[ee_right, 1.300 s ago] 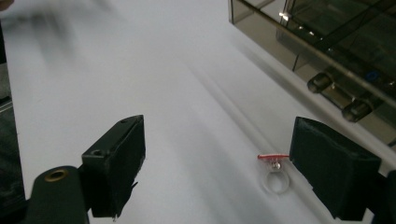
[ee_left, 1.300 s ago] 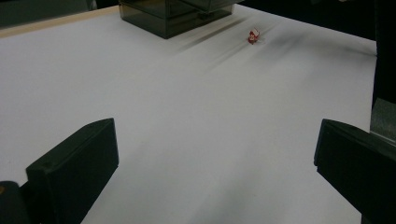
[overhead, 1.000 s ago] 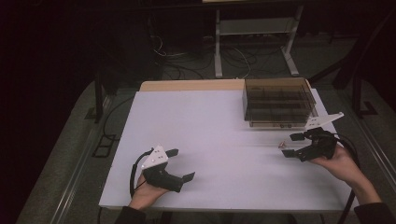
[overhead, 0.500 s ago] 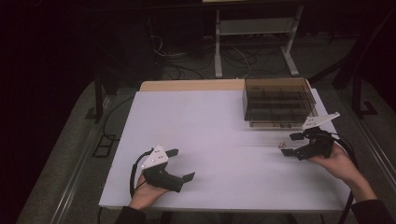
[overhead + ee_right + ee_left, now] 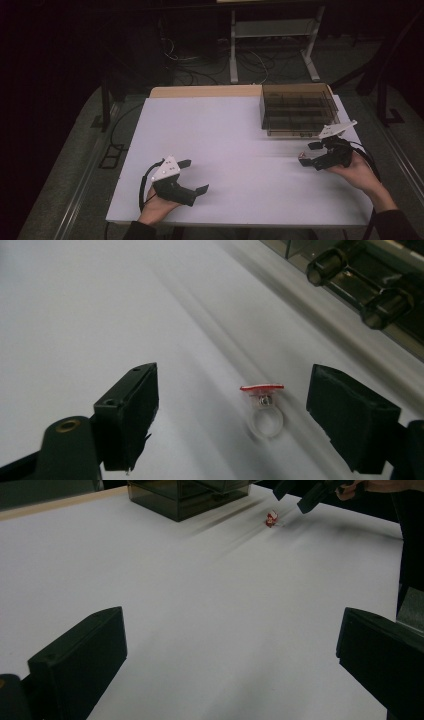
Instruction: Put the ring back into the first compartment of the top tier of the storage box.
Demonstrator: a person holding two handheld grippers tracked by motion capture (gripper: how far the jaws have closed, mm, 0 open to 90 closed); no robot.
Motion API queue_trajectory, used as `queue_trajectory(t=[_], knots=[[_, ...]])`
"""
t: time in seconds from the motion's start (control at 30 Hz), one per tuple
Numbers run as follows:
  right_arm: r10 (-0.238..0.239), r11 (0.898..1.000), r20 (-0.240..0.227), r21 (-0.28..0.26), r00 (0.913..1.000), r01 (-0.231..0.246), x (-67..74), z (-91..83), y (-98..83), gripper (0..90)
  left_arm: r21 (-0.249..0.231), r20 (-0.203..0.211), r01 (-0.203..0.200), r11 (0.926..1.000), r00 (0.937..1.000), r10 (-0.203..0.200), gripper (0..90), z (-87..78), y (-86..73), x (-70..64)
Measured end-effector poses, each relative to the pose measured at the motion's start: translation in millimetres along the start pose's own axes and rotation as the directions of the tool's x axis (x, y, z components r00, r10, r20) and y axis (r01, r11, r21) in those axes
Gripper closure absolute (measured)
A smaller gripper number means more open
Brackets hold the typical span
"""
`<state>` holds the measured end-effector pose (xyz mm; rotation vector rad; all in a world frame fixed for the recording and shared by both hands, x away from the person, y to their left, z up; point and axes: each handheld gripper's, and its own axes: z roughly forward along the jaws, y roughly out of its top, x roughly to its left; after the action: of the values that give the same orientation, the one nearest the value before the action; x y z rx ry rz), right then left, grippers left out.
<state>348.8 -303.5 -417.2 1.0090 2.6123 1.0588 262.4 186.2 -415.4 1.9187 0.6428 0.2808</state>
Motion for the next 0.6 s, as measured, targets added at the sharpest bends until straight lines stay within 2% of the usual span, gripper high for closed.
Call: queue_trajectory(t=[0.2,0.43,0.6], knots=[[-0.008,1.0,0.013,0.016,0.9999,0.008,-1.6,4.9,-0.3,22.7,-0.002,0.001,-0.002,1.0,1.0,0.002,0.0,0.0,0.1,-0.2],[-0.029,0.999,0.023,0.044,0.9993,0.028,-2.0,9.7,-0.7,31.4,-0.003,0.003,-0.002,1.0,1.0,0.002,0.0,0.0,0.0,-0.2],[-0.039,0.997,0.046,0.068,0.9982,0.036,-2.6,13.8,-0.4,36.5,-0.004,0.004,-0.002,1.0,1.0,0.002,0.0,0.2,0.1,-0.4]])
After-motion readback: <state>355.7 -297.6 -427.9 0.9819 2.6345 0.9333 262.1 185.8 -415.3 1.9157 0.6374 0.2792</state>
